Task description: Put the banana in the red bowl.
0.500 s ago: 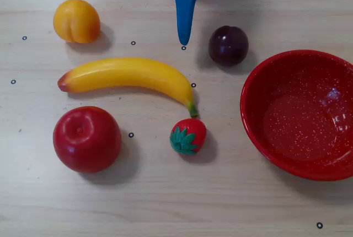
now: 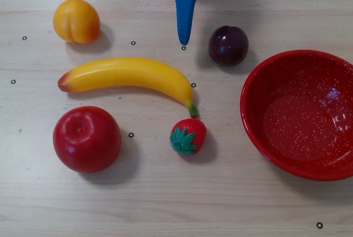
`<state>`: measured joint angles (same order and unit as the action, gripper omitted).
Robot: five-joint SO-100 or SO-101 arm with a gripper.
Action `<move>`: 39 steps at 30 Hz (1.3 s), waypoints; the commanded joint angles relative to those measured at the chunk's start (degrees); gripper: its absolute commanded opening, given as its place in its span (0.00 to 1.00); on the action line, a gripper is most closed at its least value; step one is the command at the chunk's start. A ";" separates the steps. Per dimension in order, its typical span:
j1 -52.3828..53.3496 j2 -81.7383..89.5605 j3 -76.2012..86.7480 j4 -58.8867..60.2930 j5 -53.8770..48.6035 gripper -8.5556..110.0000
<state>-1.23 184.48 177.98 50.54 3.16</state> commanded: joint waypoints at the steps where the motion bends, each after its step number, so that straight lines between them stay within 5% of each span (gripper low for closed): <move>1: 0.35 0.62 0.70 -0.09 0.62 0.07; 16: 2.64 -15.91 -16.17 3.25 1.05 0.07; 39: -9.40 -63.37 -70.75 37.00 6.94 0.07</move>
<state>-9.32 120.85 115.14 86.48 7.47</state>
